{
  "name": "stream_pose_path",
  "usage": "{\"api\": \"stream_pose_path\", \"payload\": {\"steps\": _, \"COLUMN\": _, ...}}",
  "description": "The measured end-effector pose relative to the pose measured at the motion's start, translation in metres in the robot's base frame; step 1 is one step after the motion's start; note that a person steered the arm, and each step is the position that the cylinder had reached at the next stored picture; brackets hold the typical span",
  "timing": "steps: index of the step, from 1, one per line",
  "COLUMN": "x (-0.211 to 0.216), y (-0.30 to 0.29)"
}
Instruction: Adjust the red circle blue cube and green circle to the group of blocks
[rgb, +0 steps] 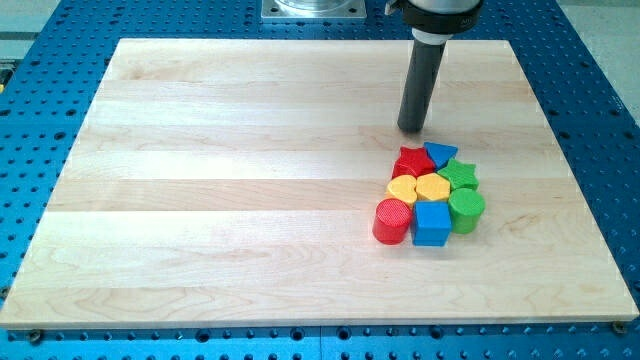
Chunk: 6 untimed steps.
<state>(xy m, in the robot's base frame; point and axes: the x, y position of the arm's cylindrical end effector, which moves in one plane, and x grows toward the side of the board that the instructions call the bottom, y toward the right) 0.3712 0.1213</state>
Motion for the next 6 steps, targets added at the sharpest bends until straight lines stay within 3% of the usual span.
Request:
{"api": "stream_pose_path", "payload": {"steps": 2, "x": 0.01, "y": 0.025}}
{"api": "stream_pose_path", "payload": {"steps": 3, "x": 0.039, "y": 0.083}}
{"api": "stream_pose_path", "payload": {"steps": 4, "x": 0.103, "y": 0.104}}
{"api": "stream_pose_path", "payload": {"steps": 6, "x": 0.13, "y": 0.073}}
